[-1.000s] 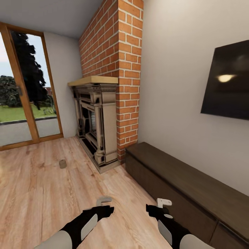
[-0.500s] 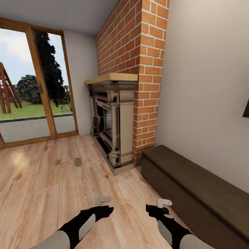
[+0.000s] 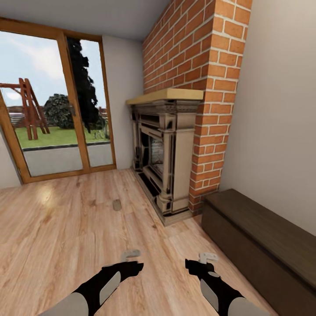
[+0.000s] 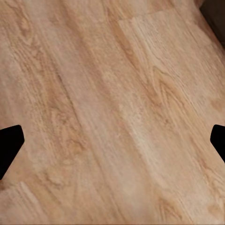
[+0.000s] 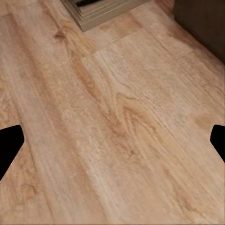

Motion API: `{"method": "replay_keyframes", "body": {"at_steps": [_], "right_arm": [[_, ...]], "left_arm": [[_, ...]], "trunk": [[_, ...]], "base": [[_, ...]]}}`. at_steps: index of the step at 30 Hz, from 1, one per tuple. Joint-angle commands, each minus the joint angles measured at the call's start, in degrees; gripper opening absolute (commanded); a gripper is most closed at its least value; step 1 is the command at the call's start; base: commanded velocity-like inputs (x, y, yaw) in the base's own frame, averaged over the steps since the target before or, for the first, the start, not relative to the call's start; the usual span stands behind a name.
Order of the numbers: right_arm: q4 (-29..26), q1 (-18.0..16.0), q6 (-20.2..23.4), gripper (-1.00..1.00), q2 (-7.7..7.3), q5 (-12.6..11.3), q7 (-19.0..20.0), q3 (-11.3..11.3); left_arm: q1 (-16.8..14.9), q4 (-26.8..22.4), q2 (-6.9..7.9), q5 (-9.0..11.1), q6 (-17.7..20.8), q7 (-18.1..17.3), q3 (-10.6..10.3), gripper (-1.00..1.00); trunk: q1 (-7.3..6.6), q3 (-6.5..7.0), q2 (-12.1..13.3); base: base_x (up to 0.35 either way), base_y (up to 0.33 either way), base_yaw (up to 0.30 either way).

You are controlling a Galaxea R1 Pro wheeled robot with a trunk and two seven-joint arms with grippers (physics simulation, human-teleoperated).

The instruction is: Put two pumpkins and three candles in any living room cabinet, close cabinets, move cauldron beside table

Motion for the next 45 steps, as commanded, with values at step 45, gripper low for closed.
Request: {"method": "replay_keyframes", "body": {"at_steps": [45], "right_arm": [[0.02,-0.05,-0.30,1.00,-0.21,-0.58,-0.24,0.75]], "left_arm": [[-0.04,-0.18,2.68,5.38,0.18,-3.78,-0.42,1.00]], "trunk": [[0.02,-0.14,-0.03]], "base": [[0.294,0.096,-0.005]]}}
